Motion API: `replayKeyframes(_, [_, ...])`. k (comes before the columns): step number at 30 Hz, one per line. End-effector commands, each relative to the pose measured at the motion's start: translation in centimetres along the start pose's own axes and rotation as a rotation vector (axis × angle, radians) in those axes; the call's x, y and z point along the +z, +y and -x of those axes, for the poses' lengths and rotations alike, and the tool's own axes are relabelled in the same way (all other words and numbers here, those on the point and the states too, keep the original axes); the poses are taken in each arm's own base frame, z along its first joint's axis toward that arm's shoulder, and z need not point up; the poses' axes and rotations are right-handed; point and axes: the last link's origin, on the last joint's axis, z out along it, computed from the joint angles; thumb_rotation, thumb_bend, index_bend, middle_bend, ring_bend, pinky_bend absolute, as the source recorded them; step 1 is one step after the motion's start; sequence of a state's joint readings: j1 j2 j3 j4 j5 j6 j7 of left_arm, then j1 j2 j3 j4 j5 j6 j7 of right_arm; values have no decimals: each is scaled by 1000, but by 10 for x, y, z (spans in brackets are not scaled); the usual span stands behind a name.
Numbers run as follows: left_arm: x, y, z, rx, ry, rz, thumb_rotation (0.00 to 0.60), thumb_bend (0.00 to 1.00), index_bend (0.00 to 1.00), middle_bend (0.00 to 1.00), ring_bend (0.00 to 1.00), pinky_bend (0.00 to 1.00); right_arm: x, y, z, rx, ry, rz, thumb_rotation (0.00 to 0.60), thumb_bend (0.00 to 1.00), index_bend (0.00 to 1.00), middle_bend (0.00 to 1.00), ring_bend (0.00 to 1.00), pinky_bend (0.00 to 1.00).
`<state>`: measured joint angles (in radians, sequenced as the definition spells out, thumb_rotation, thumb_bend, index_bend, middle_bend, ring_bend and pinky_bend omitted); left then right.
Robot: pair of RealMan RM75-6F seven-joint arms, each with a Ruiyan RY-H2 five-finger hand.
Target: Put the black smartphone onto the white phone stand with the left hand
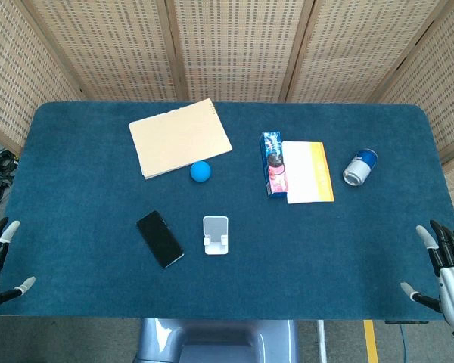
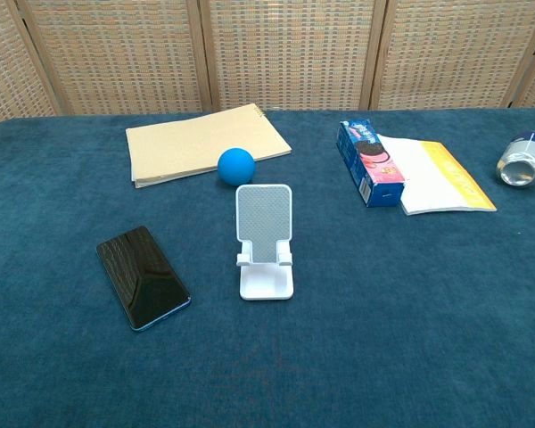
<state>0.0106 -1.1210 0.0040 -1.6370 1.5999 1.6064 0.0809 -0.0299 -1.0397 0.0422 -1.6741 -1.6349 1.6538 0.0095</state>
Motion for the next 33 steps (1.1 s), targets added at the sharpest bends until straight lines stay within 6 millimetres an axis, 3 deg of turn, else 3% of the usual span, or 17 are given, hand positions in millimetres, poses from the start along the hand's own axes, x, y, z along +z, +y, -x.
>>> replayKeyframes(1, [0,0,0,1,-1,1,600,0,0,0,0,0,0,0,0,1,0,0,600,0,0,0,0,0])
replayKeyframes(11, [13,9,5,12,-17,55,600,0,0,0,0,0,0,1,-2,9,4,13,600,0,0,0,0,0])
replayKeyframes(15, [66,45,17,110,-12,402,600,0,0,0,0,0,2,1,-3,-4,11,18,600,0,0,0,0,0])
replayKeyframes(19, [103,68,25,172,-7,607,600,0,0,0,0,0,6,4,-2,-14,13,41,600,0,0,0,0,0])
replayKeyframes(21, [123,82,39,212,-65,696,600,0,0,0,0,0,10,7,-1,-24,12,59,600,0,0,0,0,0])
replayKeyframes(25, [149,100,59,282,-156,803,600,0,0,0,0,0,14,11,1,-33,11,82,600,0,0,0,0,0])
replayKeyframes(33, [180,126,91,421,-233,979,600,0,12,0,0,0,21,15,5,-64,8,125,600,0,0,0,0,0])
